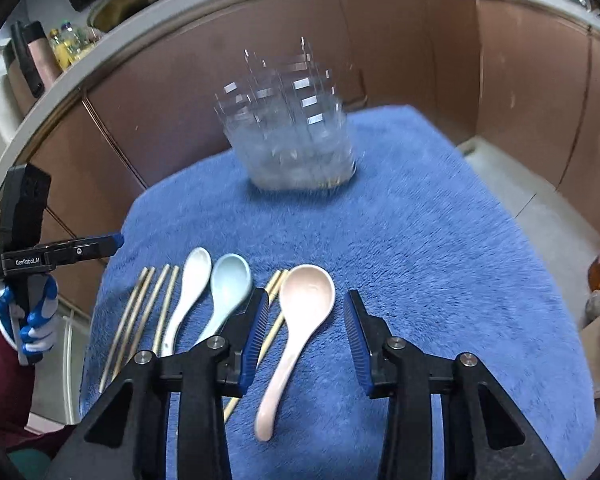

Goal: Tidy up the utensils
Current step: 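Lower the right tool and grasp the pink spoon while the left tool grasps the white spoon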

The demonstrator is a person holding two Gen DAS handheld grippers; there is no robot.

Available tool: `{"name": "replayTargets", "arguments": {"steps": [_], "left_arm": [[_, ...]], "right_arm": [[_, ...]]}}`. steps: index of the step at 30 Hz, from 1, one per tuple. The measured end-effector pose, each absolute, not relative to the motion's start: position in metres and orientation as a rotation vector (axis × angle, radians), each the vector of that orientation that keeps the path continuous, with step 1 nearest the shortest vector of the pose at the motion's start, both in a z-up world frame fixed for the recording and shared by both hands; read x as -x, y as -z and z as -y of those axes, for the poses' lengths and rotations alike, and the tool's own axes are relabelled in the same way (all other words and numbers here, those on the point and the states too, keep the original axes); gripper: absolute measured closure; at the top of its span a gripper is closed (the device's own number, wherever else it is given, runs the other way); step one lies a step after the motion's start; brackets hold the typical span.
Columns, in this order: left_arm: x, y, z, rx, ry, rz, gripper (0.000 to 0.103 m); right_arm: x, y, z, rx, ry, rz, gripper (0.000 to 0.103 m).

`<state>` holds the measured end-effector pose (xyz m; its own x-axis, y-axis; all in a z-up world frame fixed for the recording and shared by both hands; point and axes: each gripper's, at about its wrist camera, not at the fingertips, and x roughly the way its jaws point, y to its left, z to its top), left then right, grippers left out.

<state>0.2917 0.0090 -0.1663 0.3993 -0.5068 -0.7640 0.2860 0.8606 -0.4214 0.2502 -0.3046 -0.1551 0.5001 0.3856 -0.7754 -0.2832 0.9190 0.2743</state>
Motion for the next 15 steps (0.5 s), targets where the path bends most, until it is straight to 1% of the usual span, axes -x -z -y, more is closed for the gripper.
{"name": "replayTargets", "arguments": {"steps": [2,6,10,13,14,15], "left_arm": [[-0.303,0.178,-0.006,0.242,0.52,-1.086,0.039],[-0.319,0.193,0.0,0.248,0.552,-1.138,0.048],[-0.329,0.201,0.008,0.201,0.592,-1.167,0.048],[-0.334,0.203,0.016,0.155,0.62,-1.178,0.048],[-0.336,0.205,0.018,0.145,0.622,-1.183,0.049],[-0.338,0.207,0.02,0.135,0.628,-1.19,0.054]], "right_arm": [[-0.263,0.165,0.303,-0.118,-0.43,-1.002,0.065],[-0.286,0.183,0.304,-0.108,-0.475,-1.07,0.065],[-0.3,0.193,0.301,-0.077,-0.526,-1.114,0.065],[-0.309,0.197,0.301,-0.068,-0.558,-1.134,0.068],[-0.308,0.197,0.303,-0.072,-0.569,-1.136,0.069],[-0.311,0.198,0.303,-0.074,-0.584,-1.143,0.07]]}}
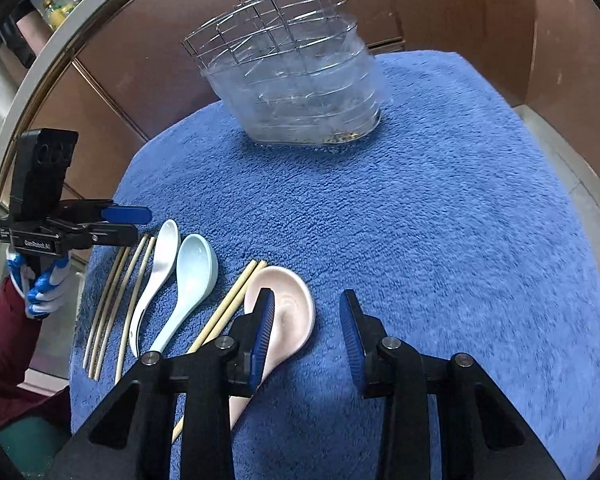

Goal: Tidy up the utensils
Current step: 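Lower the right tool and grasp the pink spoon while the left tool grasps the white spoon, then carry both spoons to the clear holder and drop them in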

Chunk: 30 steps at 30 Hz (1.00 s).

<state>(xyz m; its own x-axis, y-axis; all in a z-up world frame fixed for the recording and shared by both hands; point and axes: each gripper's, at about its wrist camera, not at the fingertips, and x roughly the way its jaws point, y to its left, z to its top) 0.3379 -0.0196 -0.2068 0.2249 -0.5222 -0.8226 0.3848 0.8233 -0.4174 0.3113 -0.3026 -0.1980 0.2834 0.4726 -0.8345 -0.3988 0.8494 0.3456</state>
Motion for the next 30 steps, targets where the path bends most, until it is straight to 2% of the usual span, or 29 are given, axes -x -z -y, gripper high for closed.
{"name": "replayTargets", "arguments": {"steps": [4,7,9,10,11,20,30], "left_arm": [[-0.342,0.217,0.029,0.1,0.652,-1.226,0.072],[-0.341,0.222,0.034,0.076,0.665,-1.242,0.075],[-0.34,0.222,0.036,0.063,0.663,-1.241,0.083],[-0.34,0.223,0.037,0.058,0.654,-1.238,0.092],[-0.341,0.224,0.037,0.062,0.651,-1.24,0.094],[-0.32,0.21,0.041,0.076,0.599,-1.16,0.099],[-0.279,0.132,0.018,0.1,0.526,-0.936,0.1]], "right_arm": [[-0.321,0.205,0.299,-0.065,-0.626,-1.168,0.076],[-0.327,0.21,0.294,-0.053,-0.653,-1.181,0.079],[-0.33,0.213,0.293,-0.048,-0.674,-1.185,0.085],[-0.332,0.214,0.292,-0.048,-0.684,-1.185,0.087],[-0.334,0.215,0.291,-0.049,-0.698,-1.182,0.092],[-0.314,0.205,0.287,0.023,-0.69,-1.114,0.095],[-0.271,0.138,0.296,0.026,-0.539,-0.921,0.096]]}}
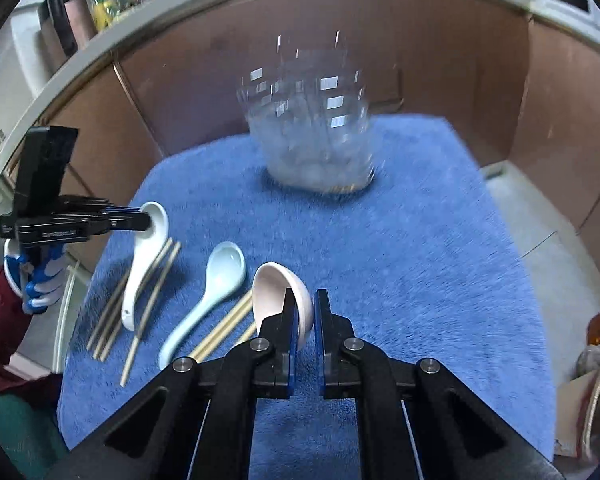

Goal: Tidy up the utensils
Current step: 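Carry both spoons to the clear holder and drop them in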

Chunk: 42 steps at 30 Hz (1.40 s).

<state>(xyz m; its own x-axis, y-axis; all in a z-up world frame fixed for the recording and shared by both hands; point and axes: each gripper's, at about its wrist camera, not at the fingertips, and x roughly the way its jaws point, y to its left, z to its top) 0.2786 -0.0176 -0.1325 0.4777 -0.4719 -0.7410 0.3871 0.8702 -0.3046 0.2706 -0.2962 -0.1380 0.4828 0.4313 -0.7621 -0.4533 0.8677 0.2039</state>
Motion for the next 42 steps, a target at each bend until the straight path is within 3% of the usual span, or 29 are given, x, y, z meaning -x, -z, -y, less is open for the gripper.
{"name": "replayTargets", "arguments": {"steps": [10,15,21,29,37,42], "left_arm": [[-0.303,0.016,0.022,0.088,0.354,-0.56,0.1],[-0.332,-0.01,0.049,0.061,0.209,-0.359,0.1],[-0.368,0.021,0.083,0.0,0.088,-0.244,0.099],[-0.377,0.079,0.096,-0.058,0.034,-0.179,0.099],[-0.387,0.12,0.1,-0.069,0.02,-0.23,0.099],[-0.386,0.126,0.096,-0.04,0.038,-0.261,0.095]], "right_arm": [[-0.278,0.035,0.281,0.011,-0.36,-0.581,0.096],[-0.318,-0.004,0.262,-0.02,-0.219,-0.35,0.096],[-0.364,0.023,0.235,0.021,-0.049,-0.239,0.096],[-0.379,0.076,0.23,0.03,0.021,-0.227,0.095],[-0.378,0.113,0.219,0.054,-0.01,-0.282,0.093],[-0.372,0.117,0.217,0.05,-0.024,-0.297,0.085]]}}
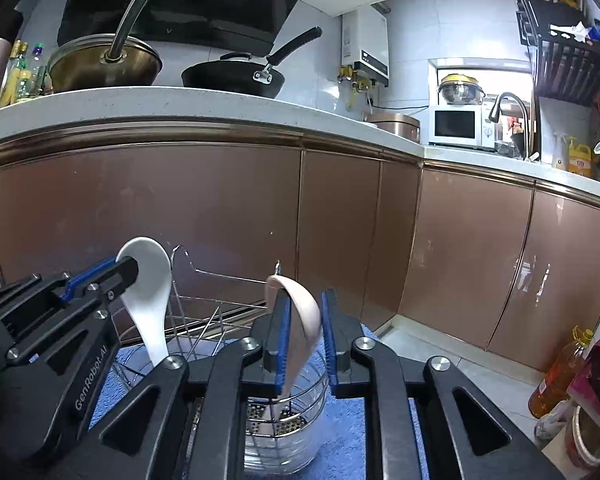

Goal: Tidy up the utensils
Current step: 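Carry both spoons to the clear holder and drop them in, then lower the left tool onto the chopsticks and grasp one chopstick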

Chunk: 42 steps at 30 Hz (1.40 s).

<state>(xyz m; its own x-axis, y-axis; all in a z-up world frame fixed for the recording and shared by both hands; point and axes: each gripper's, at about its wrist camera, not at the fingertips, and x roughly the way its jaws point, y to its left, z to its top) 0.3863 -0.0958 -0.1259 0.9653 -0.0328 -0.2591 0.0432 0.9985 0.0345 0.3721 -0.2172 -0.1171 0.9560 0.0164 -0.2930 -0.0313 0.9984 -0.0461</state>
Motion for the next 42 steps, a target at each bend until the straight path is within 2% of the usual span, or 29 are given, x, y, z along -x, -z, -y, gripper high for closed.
{"name": "replayTargets", "arguments": {"steps": [2,5,9,11,16,24,32,38,42], "left_arm": [[-0.386,0.126,0.094,-0.031,0.055,-0.279,0.094],[-0.381,0.124,0.091,-0.019,0.076,-0.297,0.086],[-0.362,0.106,0.082,0.0,0.079,-0.271,0.071],[-0.352,0.092,0.076,0.006,0.078,-0.261,0.069],[-0.314,0.051,0.047,-0.007,0.076,-0.266,0.068],[-0.259,0.028,-0.002,-0.023,0.075,-0.467,0.068],[-0.22,0.069,-0.045,0.058,0.168,-0.781,0.068],[-0.214,0.118,-0.059,0.17,0.247,-0.996,0.069],[-0.223,0.143,-0.054,0.247,0.308,-1.111,0.081]], "right_arm": [[-0.367,0.114,0.218,0.047,-0.028,-0.293,0.082],[-0.362,0.107,0.218,0.042,-0.034,-0.289,0.072],[-0.352,0.094,0.221,0.034,-0.041,-0.291,0.072],[-0.341,0.083,0.225,0.031,-0.046,-0.287,0.072],[-0.3,0.041,0.241,0.04,-0.073,-0.265,0.072],[-0.223,0.001,0.261,0.016,-0.168,-0.367,0.073],[-0.182,0.025,0.266,-0.043,-0.284,-0.587,0.083],[-0.167,0.049,0.271,-0.065,-0.296,-0.671,0.084],[-0.166,0.065,0.27,-0.065,-0.312,-0.737,0.086]]}}
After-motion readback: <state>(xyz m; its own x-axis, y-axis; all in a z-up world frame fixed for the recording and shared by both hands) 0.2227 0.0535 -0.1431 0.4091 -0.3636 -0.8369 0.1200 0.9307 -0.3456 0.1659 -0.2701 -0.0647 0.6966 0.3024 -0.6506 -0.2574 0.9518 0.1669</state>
